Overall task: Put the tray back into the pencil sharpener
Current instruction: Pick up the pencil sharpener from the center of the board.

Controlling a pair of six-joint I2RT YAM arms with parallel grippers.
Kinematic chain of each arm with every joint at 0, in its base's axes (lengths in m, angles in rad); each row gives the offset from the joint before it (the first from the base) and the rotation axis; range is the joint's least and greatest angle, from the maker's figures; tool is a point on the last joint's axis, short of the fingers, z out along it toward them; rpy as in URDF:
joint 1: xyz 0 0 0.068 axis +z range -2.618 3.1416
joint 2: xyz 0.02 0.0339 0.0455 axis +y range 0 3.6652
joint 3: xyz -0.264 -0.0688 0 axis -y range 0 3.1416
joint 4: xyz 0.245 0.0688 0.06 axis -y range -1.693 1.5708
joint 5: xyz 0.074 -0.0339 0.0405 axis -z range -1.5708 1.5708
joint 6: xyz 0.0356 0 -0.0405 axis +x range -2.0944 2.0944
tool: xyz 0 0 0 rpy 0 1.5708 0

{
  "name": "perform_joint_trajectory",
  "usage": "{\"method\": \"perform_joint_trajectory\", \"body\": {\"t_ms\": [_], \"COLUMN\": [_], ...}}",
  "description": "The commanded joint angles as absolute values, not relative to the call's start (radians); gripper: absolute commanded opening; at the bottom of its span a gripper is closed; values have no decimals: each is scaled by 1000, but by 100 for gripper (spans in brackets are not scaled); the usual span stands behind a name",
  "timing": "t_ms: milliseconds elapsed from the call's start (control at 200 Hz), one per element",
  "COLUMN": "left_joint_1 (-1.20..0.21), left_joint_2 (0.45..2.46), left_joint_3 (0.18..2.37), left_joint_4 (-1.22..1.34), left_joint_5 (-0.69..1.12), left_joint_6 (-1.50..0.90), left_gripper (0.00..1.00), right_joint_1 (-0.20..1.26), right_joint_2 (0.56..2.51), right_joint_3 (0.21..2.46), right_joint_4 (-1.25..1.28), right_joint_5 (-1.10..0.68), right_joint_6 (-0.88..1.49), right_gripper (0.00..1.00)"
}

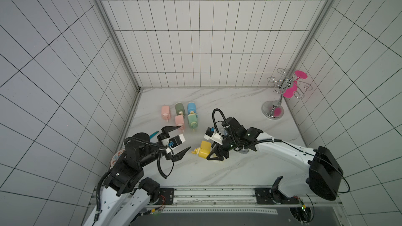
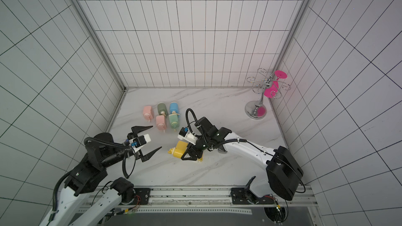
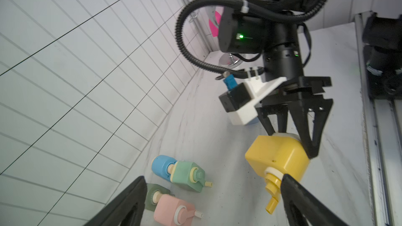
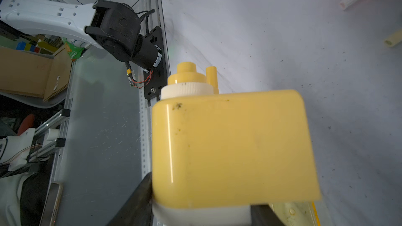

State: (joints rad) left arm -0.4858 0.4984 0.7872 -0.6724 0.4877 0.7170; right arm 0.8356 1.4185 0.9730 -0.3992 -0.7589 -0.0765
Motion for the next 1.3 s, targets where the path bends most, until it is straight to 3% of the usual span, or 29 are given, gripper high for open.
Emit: {"method": "perform_joint_trajectory", "body": {"t_ms": [0,185,380,760,1294], "left_joint_1": [-544,-724,-951,-990,-990], "left_joint_2": [490,495,564,741,822], "left_joint_3": [756,686,607,580,577], "left_joint_4": [-771,-703,-565,-416,-413], "left_joint_5": [586,477,239,102,54], "left_joint_6": [916,975,1019,1060,1098], "left_gripper": [97,98,98,97,51], "right_joint_1": [825,822,823,831,851], "right_joint_2": [1408,1424,1456,1473,1509], "right_joint_3": [1053,1065,1087,1095,1117], "right_joint_4": [-447,-450,-452,-454,-486], "right_joint_5": [-834,-870,-914,-947,-968], "right_joint_6": [-28,1,23,28,2], "right_gripper": [30,29,29,29,30]}}
